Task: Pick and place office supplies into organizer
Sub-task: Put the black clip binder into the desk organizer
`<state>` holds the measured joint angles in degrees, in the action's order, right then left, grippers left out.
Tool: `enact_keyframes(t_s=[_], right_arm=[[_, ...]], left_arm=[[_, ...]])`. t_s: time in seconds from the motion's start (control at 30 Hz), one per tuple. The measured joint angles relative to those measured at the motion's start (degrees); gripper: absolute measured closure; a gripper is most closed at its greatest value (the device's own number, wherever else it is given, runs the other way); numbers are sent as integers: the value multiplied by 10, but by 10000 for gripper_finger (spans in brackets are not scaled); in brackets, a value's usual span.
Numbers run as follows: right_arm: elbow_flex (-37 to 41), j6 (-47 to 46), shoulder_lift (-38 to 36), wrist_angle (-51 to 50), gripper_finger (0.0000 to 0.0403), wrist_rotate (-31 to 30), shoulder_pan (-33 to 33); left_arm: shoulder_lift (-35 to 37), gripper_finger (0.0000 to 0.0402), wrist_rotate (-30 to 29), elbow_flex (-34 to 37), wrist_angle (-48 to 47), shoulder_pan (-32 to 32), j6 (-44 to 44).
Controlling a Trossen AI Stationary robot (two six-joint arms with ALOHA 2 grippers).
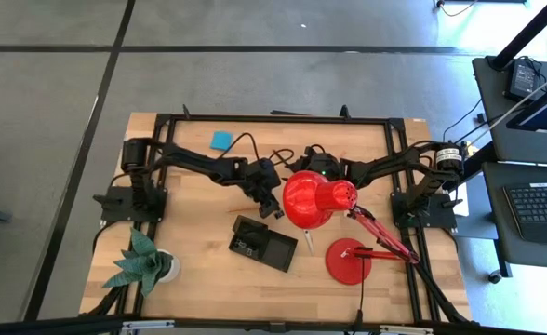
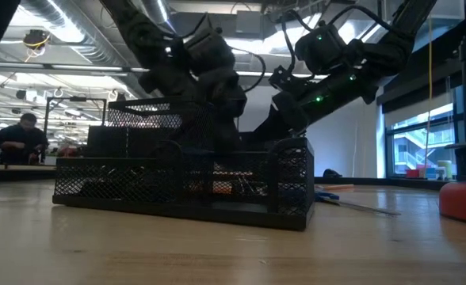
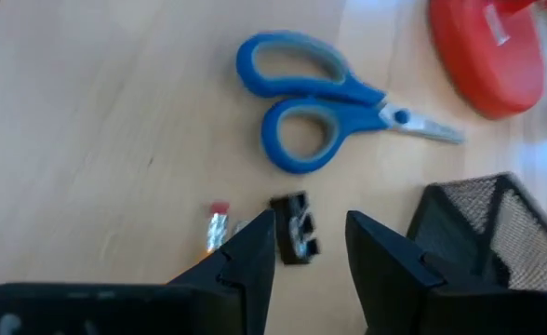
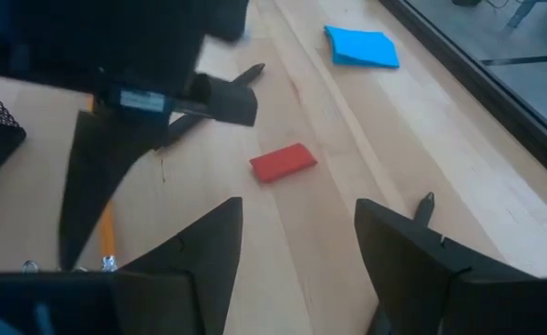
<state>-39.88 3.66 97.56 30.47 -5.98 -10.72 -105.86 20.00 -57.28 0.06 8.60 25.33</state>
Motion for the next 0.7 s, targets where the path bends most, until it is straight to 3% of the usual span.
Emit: enact_keyframes(t_s=[0.3, 0.5, 0.7], right_arm=[[0, 13, 0, 1, 191, 0, 0], [0, 13, 0, 1, 191, 0, 0], [0, 13, 0, 1, 191, 0, 0]], left_arm=[[-10, 274, -1, 0, 2, -12, -10], [-10, 274, -53, 0, 2, -28, -20], [-10, 277, -54, 0, 2, -30, -22]])
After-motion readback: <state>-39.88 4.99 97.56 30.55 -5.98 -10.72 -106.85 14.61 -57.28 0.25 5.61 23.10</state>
